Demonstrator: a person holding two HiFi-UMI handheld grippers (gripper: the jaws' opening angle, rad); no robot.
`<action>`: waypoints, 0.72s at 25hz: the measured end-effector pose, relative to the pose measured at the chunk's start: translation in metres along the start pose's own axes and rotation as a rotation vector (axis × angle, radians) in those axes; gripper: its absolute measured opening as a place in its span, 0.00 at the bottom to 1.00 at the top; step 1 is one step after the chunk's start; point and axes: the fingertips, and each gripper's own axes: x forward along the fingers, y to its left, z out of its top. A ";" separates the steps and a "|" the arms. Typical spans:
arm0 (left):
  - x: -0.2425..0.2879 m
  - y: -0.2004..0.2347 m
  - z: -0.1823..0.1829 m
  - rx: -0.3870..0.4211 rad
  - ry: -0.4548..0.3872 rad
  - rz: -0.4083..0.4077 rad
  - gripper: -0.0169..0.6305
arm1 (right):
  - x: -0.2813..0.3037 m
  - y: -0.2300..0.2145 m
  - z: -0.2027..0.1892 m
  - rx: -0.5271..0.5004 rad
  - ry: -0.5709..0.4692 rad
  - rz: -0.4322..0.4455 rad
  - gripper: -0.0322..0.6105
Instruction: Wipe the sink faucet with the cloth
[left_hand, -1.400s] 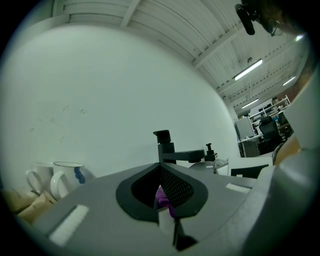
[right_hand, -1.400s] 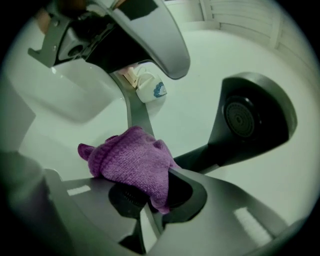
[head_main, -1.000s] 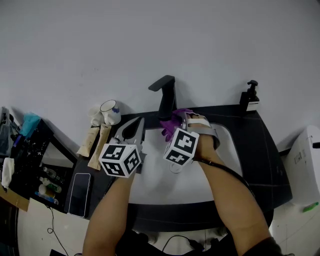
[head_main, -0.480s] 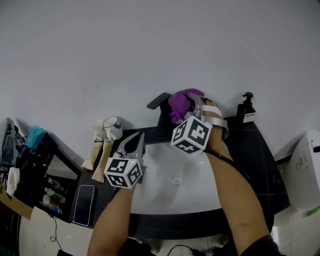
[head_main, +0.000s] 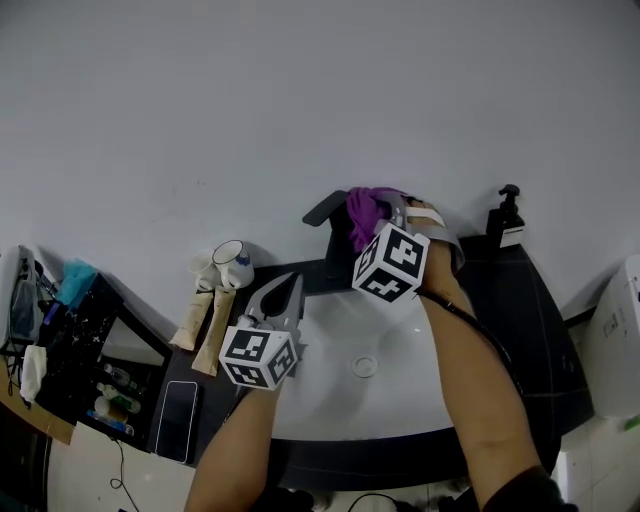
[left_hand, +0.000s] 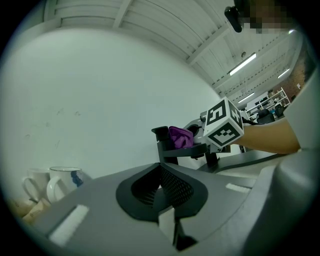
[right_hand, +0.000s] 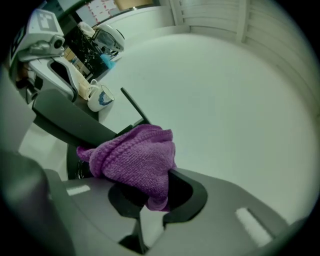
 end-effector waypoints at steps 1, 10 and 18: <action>0.000 0.001 0.000 0.002 0.003 0.001 0.05 | 0.000 0.002 0.001 0.002 -0.005 0.002 0.13; 0.000 -0.002 -0.002 -0.007 0.014 -0.007 0.05 | 0.001 0.018 0.002 0.014 -0.013 0.036 0.13; 0.001 -0.003 -0.002 -0.012 0.010 -0.012 0.05 | 0.005 0.031 0.001 0.011 -0.022 0.072 0.13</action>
